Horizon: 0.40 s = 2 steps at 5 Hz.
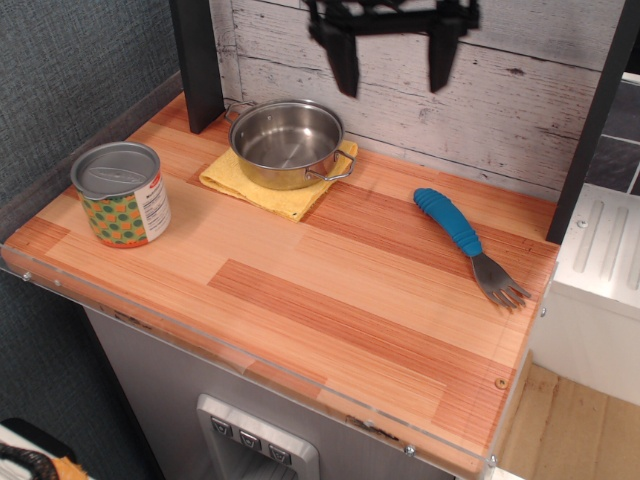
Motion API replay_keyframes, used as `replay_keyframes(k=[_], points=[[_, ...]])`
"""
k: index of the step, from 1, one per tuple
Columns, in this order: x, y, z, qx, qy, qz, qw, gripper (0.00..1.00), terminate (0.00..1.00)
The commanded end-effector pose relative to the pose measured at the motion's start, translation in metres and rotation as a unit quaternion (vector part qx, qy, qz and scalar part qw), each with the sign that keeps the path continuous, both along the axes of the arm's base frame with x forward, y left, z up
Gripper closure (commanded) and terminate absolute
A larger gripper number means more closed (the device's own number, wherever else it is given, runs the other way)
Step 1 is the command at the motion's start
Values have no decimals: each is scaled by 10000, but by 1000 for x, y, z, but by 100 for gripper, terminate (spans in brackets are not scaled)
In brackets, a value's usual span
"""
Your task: Move the blue fork from the back right corner to the front left corner.
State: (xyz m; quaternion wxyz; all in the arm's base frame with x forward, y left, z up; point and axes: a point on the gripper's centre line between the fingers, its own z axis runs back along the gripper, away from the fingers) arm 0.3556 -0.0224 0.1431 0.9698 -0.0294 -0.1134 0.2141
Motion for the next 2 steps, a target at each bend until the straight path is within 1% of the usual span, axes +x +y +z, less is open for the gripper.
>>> replay_keyframes(k=[1, 2], points=[[18, -41, -21, 149, -69, 595, 9981, 0, 0], [28, -50, -39, 256, 32, 873, 9959, 0, 0]])
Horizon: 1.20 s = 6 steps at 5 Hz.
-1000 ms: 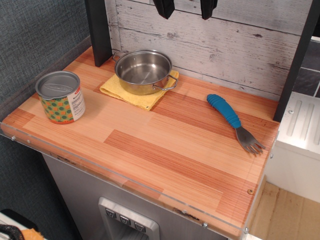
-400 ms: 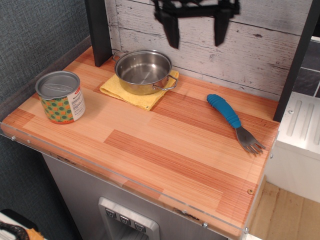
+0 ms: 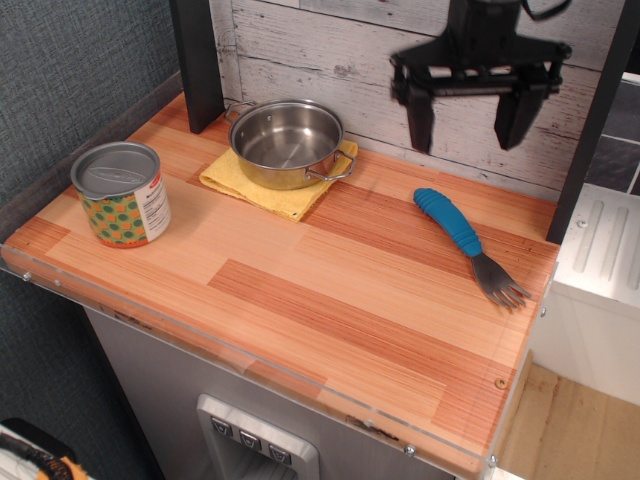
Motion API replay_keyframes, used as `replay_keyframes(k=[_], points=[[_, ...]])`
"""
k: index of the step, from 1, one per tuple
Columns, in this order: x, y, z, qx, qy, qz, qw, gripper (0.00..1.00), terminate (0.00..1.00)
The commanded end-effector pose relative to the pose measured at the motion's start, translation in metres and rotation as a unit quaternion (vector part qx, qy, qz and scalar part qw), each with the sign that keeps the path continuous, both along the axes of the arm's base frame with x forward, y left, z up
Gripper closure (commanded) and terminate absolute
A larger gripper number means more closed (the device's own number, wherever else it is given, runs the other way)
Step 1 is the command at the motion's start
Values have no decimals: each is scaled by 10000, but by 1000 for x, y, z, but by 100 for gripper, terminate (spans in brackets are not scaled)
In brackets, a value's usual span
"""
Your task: Move the blue fork from the back right corner to the front left corner.
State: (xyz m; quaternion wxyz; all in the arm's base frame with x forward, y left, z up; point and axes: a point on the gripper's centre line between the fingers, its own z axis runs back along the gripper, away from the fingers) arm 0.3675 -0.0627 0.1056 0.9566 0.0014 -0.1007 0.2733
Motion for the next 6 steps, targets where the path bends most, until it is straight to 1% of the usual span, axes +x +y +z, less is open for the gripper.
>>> replay_keyframes(k=[1, 2, 3, 4, 5, 6], points=[[19, -12, -17, 10, -169, 422, 9990, 0, 0], [23, -16, -35, 37, -104, 535, 9985, 0, 0], [22, -15, -45, 46, -19, 603, 9982, 0, 0], [25, -13, -57, -18, 38, 669, 9978, 0, 0], [26, -12, -68, 28, 155, 672, 9976, 0, 0], [24, -9, -73, 33, 226, 712, 9972, 0, 0]])
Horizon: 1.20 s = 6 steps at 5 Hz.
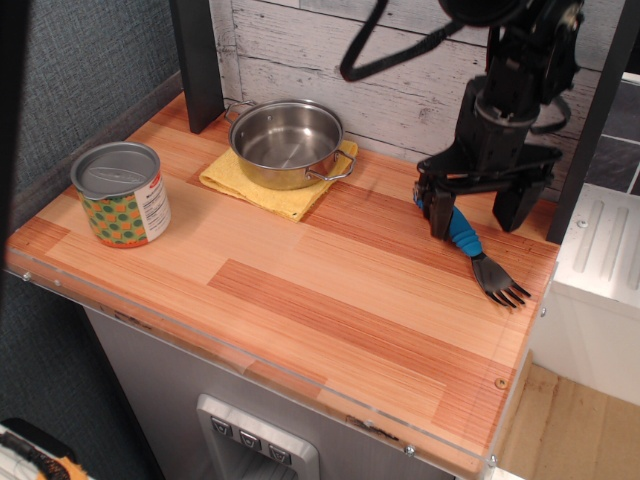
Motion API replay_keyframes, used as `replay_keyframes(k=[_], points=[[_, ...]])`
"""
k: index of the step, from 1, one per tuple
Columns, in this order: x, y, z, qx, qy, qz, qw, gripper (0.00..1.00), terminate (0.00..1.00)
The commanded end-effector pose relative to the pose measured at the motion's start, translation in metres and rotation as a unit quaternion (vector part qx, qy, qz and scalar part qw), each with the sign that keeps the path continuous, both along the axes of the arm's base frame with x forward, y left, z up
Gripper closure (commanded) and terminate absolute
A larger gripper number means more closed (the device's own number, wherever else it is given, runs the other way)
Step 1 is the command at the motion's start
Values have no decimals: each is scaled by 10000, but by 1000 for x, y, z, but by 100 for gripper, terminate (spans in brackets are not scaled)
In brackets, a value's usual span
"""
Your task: Move the blue fork from the back right corner to the front left corner.
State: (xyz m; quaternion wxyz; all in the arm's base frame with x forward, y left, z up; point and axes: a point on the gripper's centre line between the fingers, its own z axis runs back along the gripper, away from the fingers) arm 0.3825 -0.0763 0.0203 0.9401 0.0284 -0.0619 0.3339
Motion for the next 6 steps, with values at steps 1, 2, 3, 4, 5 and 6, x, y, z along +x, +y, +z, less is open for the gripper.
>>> replay_keyframes(k=[1, 2, 3, 4, 5, 6], points=[[8, 7, 8, -99, -170, 114, 9997, 0, 0], [8, 8, 7, -116, -152, 172, 9997, 0, 0], [7, 10, 6, -170, -189, 201, 9995, 100, 0], [6, 11, 16, -261, -328, 263, 9988, 100, 0], [5, 11, 40, -292, -572, 298, 9975, 100, 0], [0, 17, 54, -243, -673, 351, 9968, 100, 0]])
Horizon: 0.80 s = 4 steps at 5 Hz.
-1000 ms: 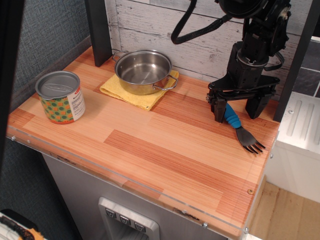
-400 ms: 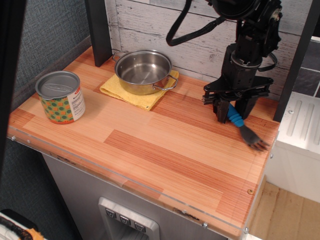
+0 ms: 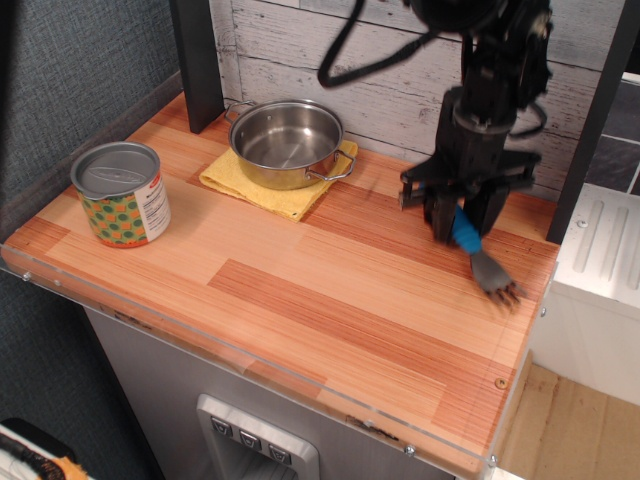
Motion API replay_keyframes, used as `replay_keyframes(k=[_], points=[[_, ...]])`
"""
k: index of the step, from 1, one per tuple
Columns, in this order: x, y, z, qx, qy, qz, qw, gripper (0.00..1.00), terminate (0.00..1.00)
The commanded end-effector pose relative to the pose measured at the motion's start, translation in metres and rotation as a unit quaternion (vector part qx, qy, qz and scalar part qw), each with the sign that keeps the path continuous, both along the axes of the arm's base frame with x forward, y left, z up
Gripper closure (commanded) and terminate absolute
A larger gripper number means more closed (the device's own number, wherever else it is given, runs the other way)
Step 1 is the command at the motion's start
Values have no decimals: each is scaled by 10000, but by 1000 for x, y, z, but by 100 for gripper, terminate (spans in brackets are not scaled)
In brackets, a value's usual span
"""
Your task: Move the blue fork from the back right corner to the front left corner.
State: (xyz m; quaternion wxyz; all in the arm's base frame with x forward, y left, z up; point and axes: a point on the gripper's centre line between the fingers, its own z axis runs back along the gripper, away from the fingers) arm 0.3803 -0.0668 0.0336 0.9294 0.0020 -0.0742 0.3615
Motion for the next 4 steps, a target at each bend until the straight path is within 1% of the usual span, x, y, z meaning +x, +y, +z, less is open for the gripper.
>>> replay_keyframes(k=[1, 2, 3, 4], points=[[-11, 19, 53, 58, -435, 356, 9984, 100, 0], [-35, 27, 67, 46, -431, 657, 9969, 100, 0], [-65, 45, 73, -158, -519, 1087, 9926, 100, 0], [-90, 63, 72, 173, -383, 1178, 9922, 100, 0]])
